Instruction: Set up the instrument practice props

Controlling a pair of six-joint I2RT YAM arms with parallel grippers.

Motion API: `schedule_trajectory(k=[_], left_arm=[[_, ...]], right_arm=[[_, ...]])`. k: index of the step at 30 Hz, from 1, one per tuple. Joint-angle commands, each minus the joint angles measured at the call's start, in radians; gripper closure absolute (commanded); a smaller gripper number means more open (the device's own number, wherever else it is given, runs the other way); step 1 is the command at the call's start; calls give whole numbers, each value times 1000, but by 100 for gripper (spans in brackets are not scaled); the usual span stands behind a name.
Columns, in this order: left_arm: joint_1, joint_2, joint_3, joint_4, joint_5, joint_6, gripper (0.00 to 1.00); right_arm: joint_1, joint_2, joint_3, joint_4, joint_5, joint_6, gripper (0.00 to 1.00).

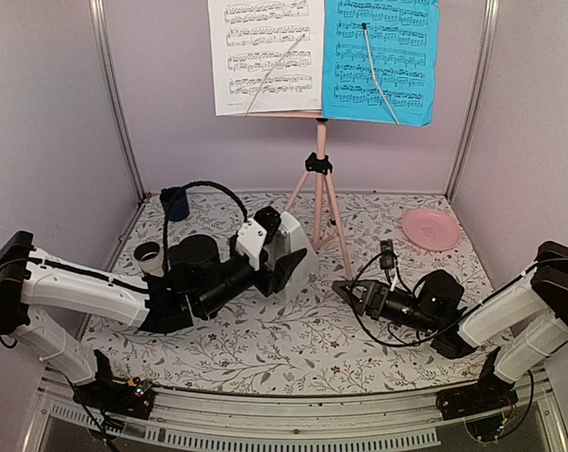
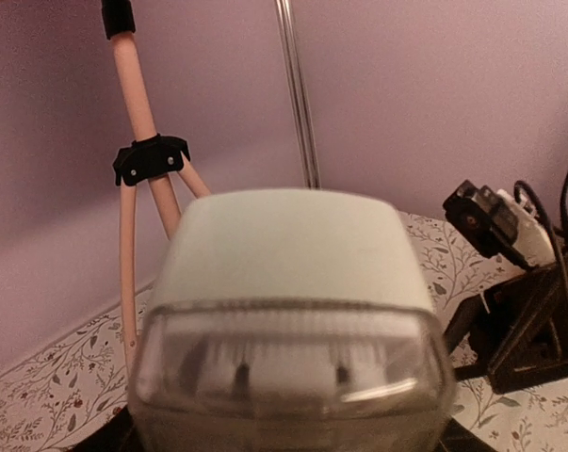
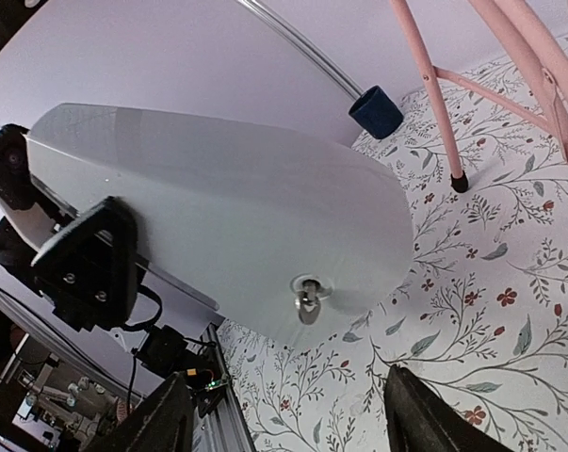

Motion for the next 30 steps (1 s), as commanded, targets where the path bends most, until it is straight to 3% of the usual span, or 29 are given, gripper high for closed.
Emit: schedule_trajectory(k=[1, 6, 17, 23, 30], left_arm=[[44, 51, -6, 163, 133, -98, 95], [80, 148, -22, 253, 215, -159, 94], [92, 284, -25, 329, 263, -202, 87], [93, 322, -22, 328, 290, -215, 58], [87, 303, -32, 278, 319, -211, 31]], right_arm=[[0, -148, -14, -153, 22, -132, 23], [-2, -299, 17, -398, 116, -270, 1], [-84, -288, 147, -543, 27, -367, 1], [-86, -242, 262, -642, -27, -403, 1], [-87, -223, 317, -702, -54, -418, 1]])
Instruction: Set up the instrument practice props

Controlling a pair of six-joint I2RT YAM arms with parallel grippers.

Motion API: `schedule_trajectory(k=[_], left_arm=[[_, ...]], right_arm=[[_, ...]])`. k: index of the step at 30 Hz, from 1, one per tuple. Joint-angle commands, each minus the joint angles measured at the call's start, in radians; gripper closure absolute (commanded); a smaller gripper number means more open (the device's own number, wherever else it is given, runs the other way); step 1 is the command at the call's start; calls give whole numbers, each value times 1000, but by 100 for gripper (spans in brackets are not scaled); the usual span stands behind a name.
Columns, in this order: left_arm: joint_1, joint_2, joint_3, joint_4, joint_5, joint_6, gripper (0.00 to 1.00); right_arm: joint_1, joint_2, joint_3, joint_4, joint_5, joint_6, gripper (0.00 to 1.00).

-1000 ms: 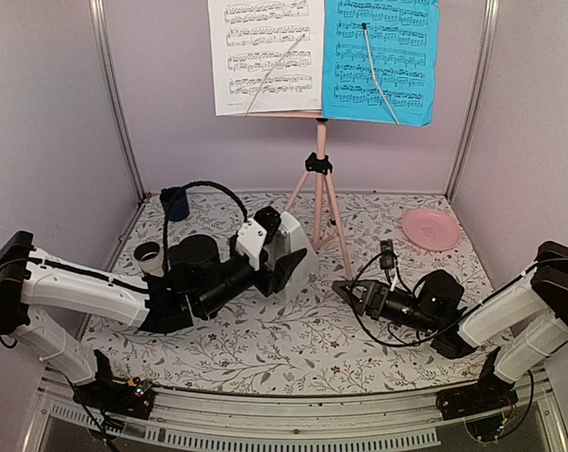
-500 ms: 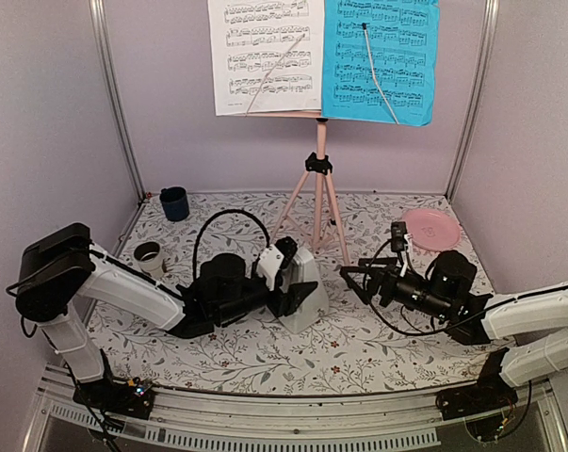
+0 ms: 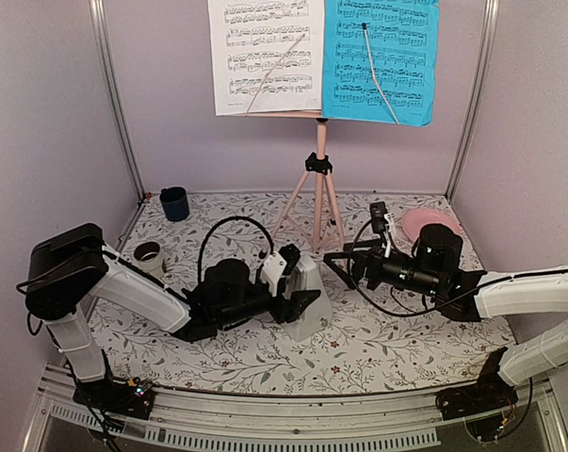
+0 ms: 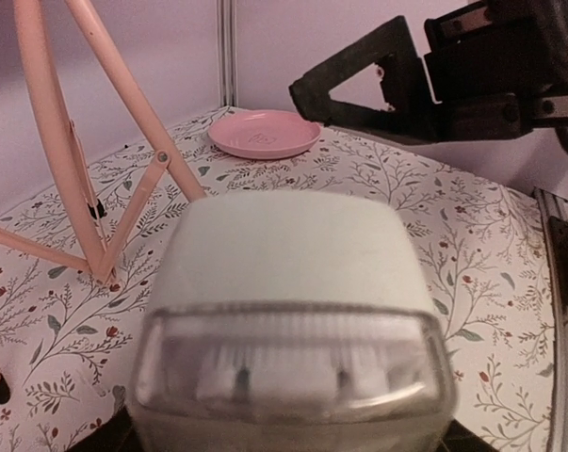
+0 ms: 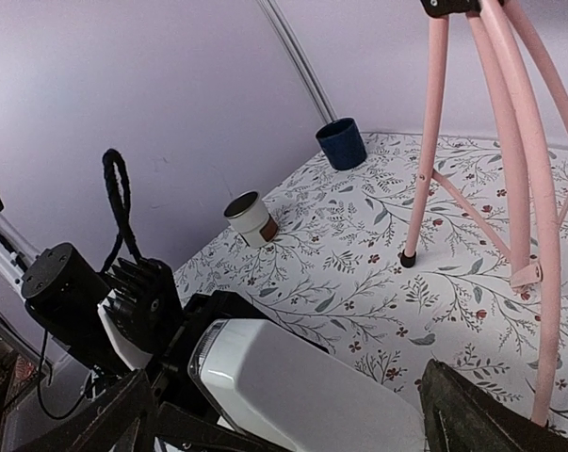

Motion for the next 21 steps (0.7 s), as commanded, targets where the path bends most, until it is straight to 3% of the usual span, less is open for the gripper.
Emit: schedule_trajectory(k=[1, 10, 15, 21], left_arm=[[3, -32, 4, 86, 38, 5, 29], [-14, -105, -38, 51, 78, 1, 9], [-12, -173, -80, 28, 82, 4, 17], [0, -206, -85, -16, 87, 21, 35]], right_arm=[[-7, 20, 43, -69, -37, -23, 1], [-7, 81, 79, -101, -80, -8, 1], [-7, 110, 109, -108, -97, 6, 1], [-7, 166, 158, -109, -132, 42, 1]])
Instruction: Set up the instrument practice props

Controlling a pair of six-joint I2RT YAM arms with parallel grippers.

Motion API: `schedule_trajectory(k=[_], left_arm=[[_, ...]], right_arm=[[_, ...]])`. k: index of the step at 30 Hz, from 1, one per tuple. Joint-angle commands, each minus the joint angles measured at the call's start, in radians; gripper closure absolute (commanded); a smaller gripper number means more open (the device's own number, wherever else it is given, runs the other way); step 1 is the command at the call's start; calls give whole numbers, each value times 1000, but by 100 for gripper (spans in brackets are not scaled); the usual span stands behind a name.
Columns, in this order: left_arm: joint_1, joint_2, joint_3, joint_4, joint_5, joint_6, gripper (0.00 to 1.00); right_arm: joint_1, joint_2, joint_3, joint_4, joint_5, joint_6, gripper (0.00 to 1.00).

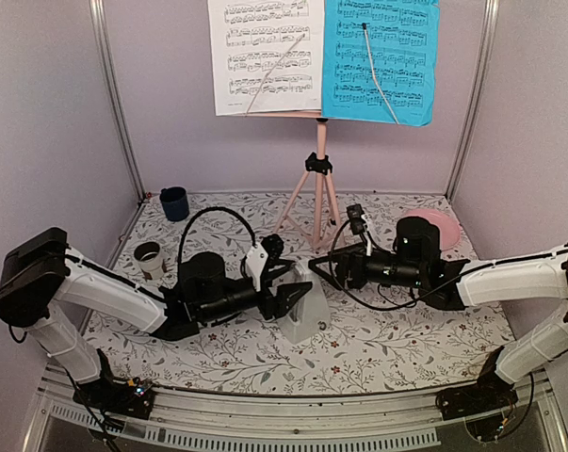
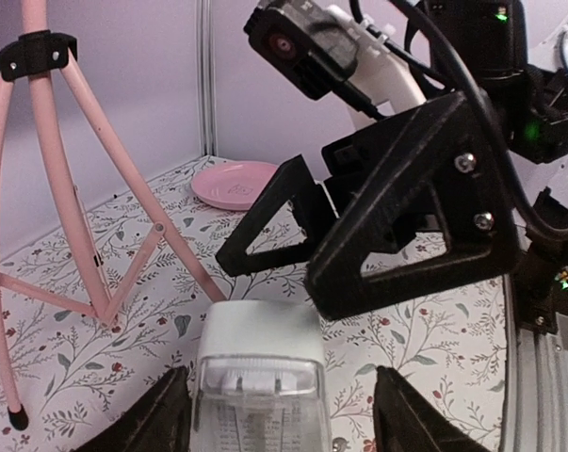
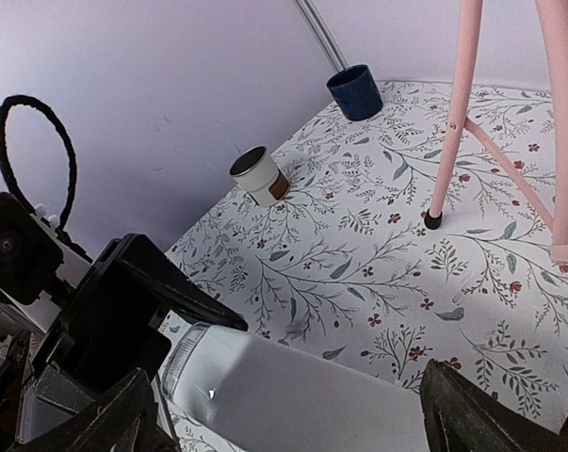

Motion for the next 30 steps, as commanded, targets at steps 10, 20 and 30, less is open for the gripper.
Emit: schedule_trajectory(k=[10, 20, 30], left_arm=[[21, -38, -14, -13, 34, 17, 57], [32, -60, -68, 21, 62, 31, 74], [31, -74, -99, 54, 108, 86, 79]], right_arm=[[-5, 104, 46, -2, -44, 123, 0], [-6, 160, -13, -48, 43, 124, 1], [-12, 225, -61, -109, 119, 54, 1]])
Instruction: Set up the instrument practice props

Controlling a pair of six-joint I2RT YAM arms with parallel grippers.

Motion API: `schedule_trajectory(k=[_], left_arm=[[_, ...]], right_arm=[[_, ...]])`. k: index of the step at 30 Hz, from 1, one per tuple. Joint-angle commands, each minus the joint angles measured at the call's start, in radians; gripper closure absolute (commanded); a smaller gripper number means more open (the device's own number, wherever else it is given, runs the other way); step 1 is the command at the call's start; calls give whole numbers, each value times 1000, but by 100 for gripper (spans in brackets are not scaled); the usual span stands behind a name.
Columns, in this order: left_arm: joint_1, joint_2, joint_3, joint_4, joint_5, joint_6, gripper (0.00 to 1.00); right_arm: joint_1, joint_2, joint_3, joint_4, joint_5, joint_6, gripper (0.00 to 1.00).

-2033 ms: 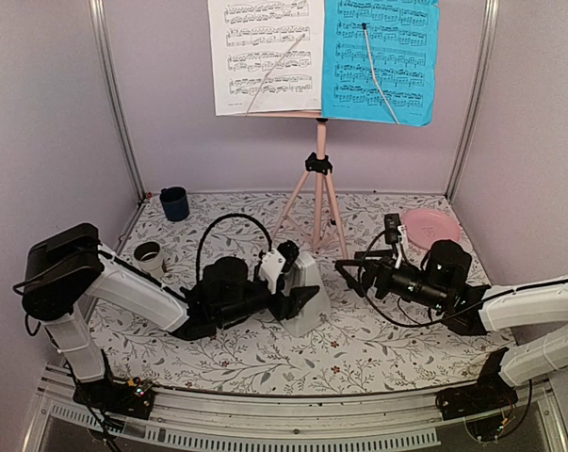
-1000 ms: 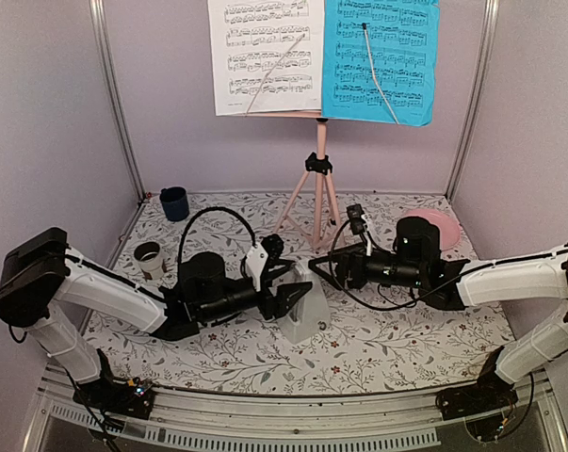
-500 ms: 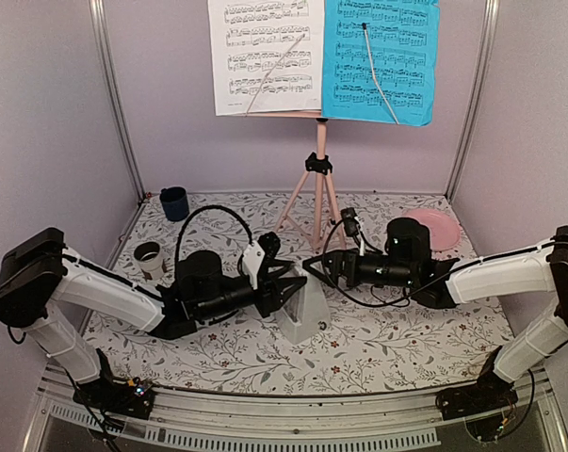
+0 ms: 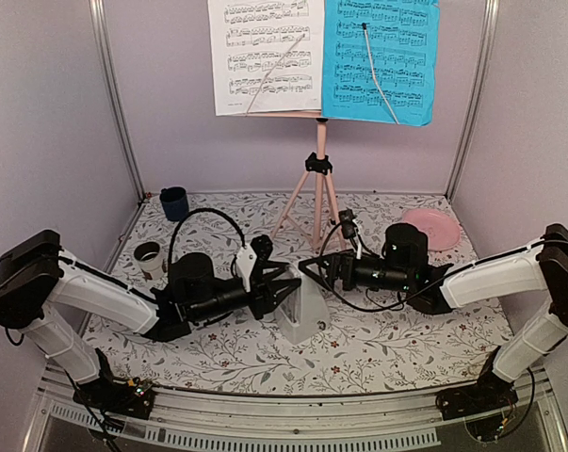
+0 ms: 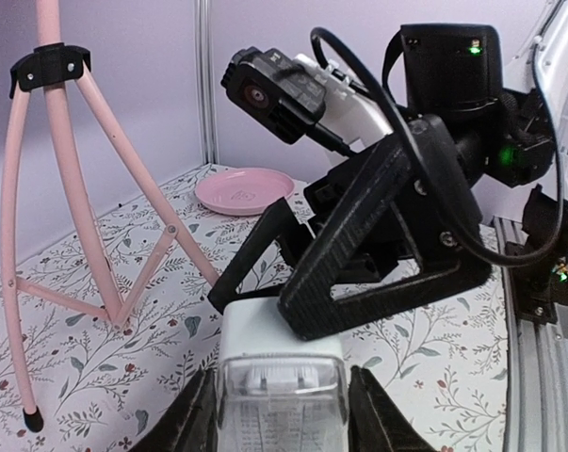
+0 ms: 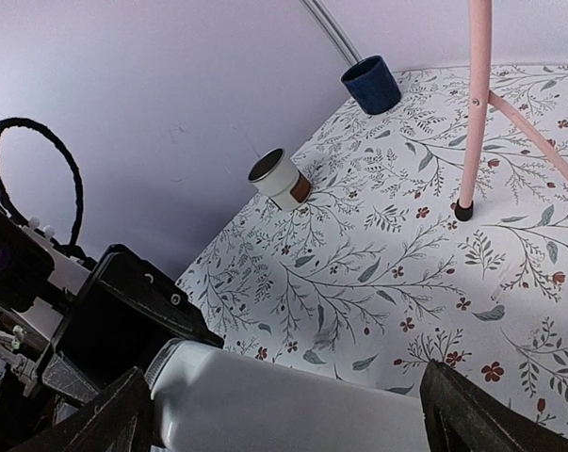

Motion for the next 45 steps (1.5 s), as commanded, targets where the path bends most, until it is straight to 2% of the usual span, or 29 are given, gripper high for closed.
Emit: schedule_trajectory(k=[1, 9, 15, 20, 24, 28, 31, 35, 40, 45], left_arm=[[3, -29, -42, 25, 66, 53, 79], [2, -68, -83, 106, 60, 65, 82], [18, -163, -73, 17, 28, 7, 85], [23, -317, -63, -231, -36, -41, 86], [34, -426, -11, -553, -88, -115, 86], [64, -449, 83, -895, -146, -203, 86], [99, -423, 147, -1068, -172, -242, 86], [175, -312, 255, -1200, -146, -278, 85], [236, -113, 375, -1272, -108, -272, 84], [252, 34, 445, -1270, -166, -244, 85]], right_arm=[[-23, 86, -70, -247, 138, -69, 1], [-30, 94, -89, -245, 158, -89, 1], [-30, 65, -82, -247, 145, -111, 0], [-30, 52, -64, -244, 101, -136, 0], [-30, 38, -47, -238, 61, -155, 1], [-30, 33, -34, -238, 35, -164, 1], [-30, 28, -25, -238, 21, -170, 1], [-30, 24, -10, -238, -5, -186, 1], [-29, -7, 6, -240, -14, -204, 1], [-30, -73, 16, -239, -46, -206, 1]])
